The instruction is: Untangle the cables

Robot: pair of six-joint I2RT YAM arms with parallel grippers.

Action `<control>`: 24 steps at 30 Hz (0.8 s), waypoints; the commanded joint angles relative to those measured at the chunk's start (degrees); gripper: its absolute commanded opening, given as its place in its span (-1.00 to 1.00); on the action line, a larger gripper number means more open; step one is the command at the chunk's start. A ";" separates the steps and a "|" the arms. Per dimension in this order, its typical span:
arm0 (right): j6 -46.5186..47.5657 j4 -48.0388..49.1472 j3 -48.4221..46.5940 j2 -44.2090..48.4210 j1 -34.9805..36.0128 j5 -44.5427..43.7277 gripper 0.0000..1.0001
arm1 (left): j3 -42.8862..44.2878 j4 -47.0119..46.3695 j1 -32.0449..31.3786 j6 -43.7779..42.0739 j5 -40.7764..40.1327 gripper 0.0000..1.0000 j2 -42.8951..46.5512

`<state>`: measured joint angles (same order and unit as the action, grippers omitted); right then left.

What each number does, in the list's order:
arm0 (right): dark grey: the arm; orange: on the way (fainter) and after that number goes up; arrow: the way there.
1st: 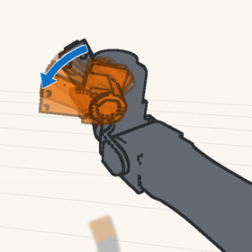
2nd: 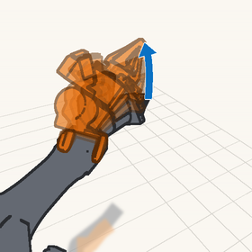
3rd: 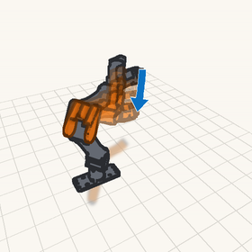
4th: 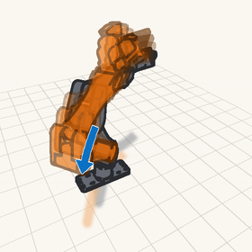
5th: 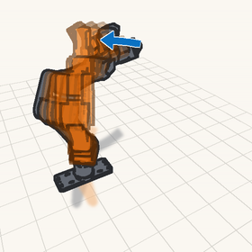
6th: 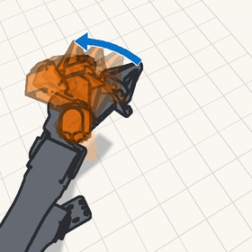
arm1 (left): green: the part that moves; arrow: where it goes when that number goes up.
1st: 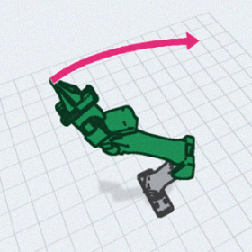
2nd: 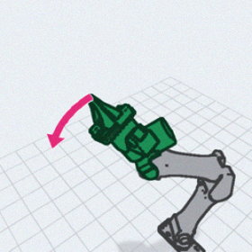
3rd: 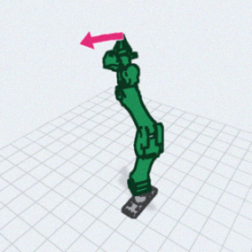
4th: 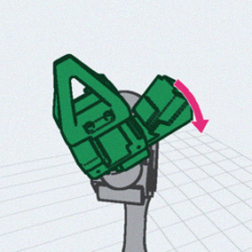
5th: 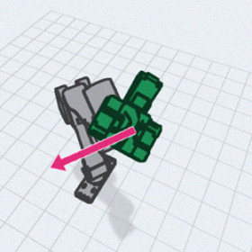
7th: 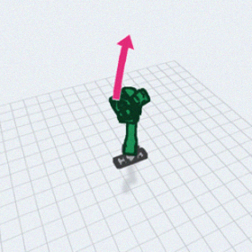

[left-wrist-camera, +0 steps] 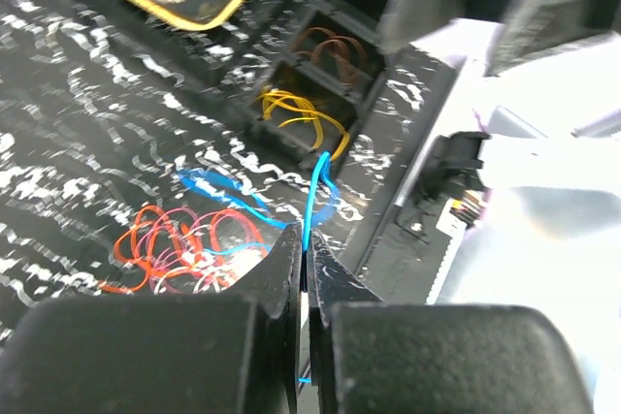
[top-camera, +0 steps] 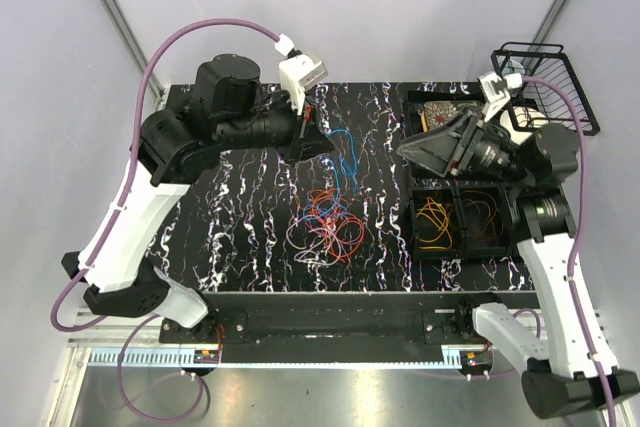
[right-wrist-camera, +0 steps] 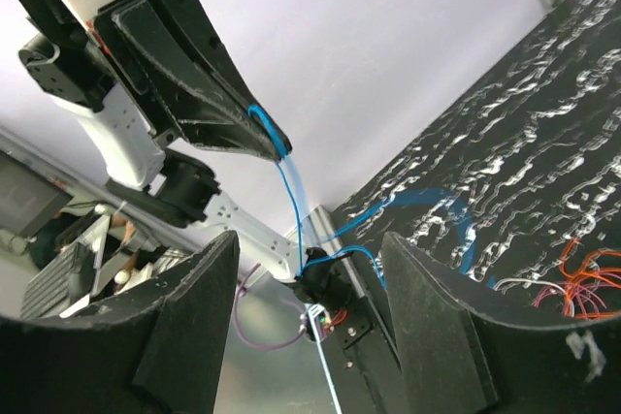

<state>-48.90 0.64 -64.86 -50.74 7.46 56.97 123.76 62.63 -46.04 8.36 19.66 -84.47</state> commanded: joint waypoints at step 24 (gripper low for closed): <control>11.64 -5.83 -13.27 -11.22 15.56 -9.77 0.00 | 0.25 -10.77 0.16 0.96 10.05 -1.00 -4.30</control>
<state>-39.46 -4.56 -74.48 -62.22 22.31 50.04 124.92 55.59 -46.04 8.51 28.03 -88.29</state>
